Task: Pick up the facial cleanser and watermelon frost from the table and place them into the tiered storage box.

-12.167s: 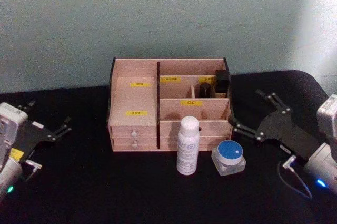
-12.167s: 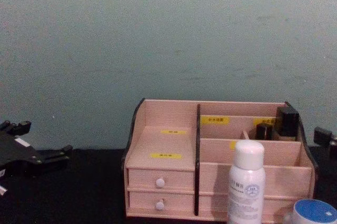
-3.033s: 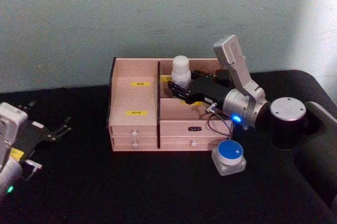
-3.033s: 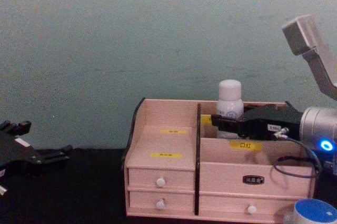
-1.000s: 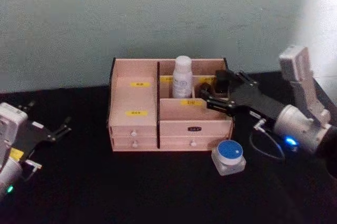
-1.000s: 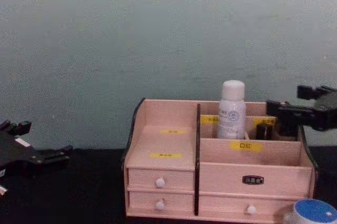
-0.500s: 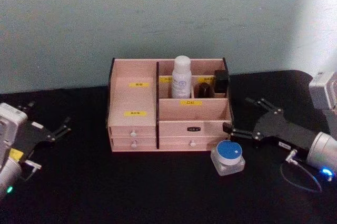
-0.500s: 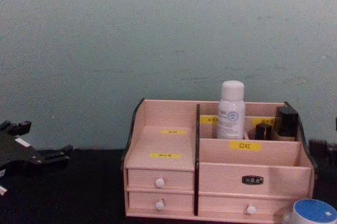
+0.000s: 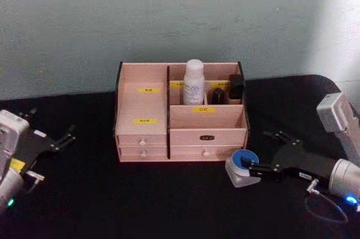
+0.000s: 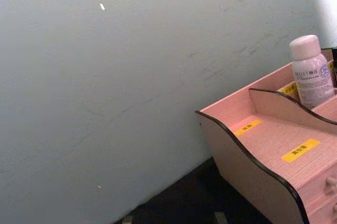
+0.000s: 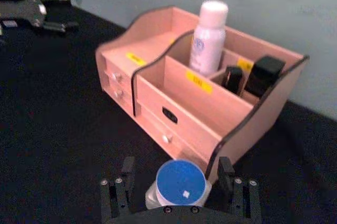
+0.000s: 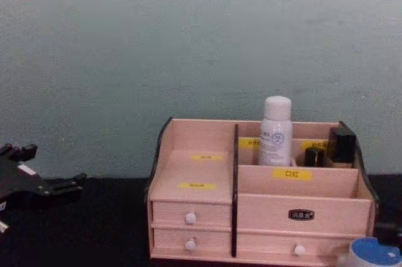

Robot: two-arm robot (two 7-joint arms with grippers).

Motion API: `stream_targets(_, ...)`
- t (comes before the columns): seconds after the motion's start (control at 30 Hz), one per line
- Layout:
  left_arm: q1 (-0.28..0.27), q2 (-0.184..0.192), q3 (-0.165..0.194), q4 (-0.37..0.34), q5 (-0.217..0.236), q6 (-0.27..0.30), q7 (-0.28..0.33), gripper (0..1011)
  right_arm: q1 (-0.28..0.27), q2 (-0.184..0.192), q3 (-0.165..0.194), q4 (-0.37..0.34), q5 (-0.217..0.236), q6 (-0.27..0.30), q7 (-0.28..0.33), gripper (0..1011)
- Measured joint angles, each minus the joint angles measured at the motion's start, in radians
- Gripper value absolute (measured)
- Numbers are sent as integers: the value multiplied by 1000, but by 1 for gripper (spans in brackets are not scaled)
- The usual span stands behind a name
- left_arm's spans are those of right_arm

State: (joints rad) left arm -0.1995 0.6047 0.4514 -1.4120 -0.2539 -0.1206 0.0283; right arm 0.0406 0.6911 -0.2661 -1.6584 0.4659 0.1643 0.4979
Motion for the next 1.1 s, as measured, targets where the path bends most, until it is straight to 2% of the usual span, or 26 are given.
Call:
stream_targets(0.1, 0, 0, 0, 0, 0, 0, 0, 1001, 14, -1, -17, 16, -10, 30, -15, 1002)
stream_targets(0.23, 0, 0, 0, 0, 0, 0, 0, 1001, 29, -10, -30, 36, -20, 41, -26, 1003)
stream_targets(0.5, 0, 0, 0, 0, 0, 0, 0, 1001, 63, -36, -53, 85, -46, 42, -38, 1002)
stream_targets(1.1, 0, 0, 0, 0, 0, 0, 0, 1001, 110, -77, -74, 153, -77, 39, -38, 1003)
